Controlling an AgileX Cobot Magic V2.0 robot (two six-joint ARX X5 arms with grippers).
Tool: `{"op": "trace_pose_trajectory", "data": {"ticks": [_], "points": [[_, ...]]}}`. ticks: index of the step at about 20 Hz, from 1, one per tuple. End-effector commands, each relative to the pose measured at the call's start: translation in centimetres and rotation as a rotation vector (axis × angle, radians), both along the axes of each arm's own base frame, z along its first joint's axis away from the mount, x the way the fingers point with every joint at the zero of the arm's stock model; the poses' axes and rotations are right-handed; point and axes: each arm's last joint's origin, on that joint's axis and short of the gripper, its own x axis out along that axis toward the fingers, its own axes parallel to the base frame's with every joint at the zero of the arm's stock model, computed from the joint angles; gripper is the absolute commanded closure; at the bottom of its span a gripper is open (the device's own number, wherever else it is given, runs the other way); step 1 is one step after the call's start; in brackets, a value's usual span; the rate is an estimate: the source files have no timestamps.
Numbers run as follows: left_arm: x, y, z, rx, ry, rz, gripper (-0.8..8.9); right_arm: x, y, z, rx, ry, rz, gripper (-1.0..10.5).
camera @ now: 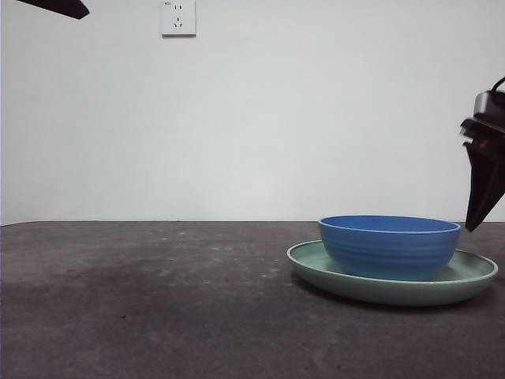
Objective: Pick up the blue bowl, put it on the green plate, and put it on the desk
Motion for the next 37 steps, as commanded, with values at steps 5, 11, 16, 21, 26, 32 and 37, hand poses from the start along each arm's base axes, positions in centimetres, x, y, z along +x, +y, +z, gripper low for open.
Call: {"op": "trace_pose_trajectory", "data": {"ticks": [5, 11, 16, 21, 26, 32, 37], "points": [[0.1, -0.2, 0.1, -0.001, -0.011, -0.016, 6.23, 1.6, 1.3, -1.7, 0.015, -0.003, 0.061, 7.1], [0.1, -0.2, 0.1, -0.001, -0.01, -0.015, 6.23, 1.9, 1.5, -2.2, 0.015, 0.002, 0.065, 8.6], [0.1, -0.2, 0.1, 0.0, -0.007, -0.015, 6.23, 1.9, 1.4, -2.2, -0.014, 0.006, 0.052, 8.9], [0.1, -0.1, 0.1, 0.002, -0.004, -0.015, 6.23, 1.9, 1.3, -2.3, -0.029, 0.01, 0.045, 9.3], [0.1, -0.1, 0.1, 0.002, -0.004, -0.015, 6.23, 1.9, 1.3, -2.3, -0.028, 0.009, 0.045, 9.3], [0.1, -0.1, 0.1, 0.002, -0.004, -0.015, 6.23, 1.7, 1.5, -1.4, 0.046, -0.015, 0.047, 9.3], [0.1, -0.1, 0.1, 0.002, -0.005, -0.015, 6.23, 1.0, 1.6, 0.9, 0.108, -0.084, 0.042, 9.3]]}}
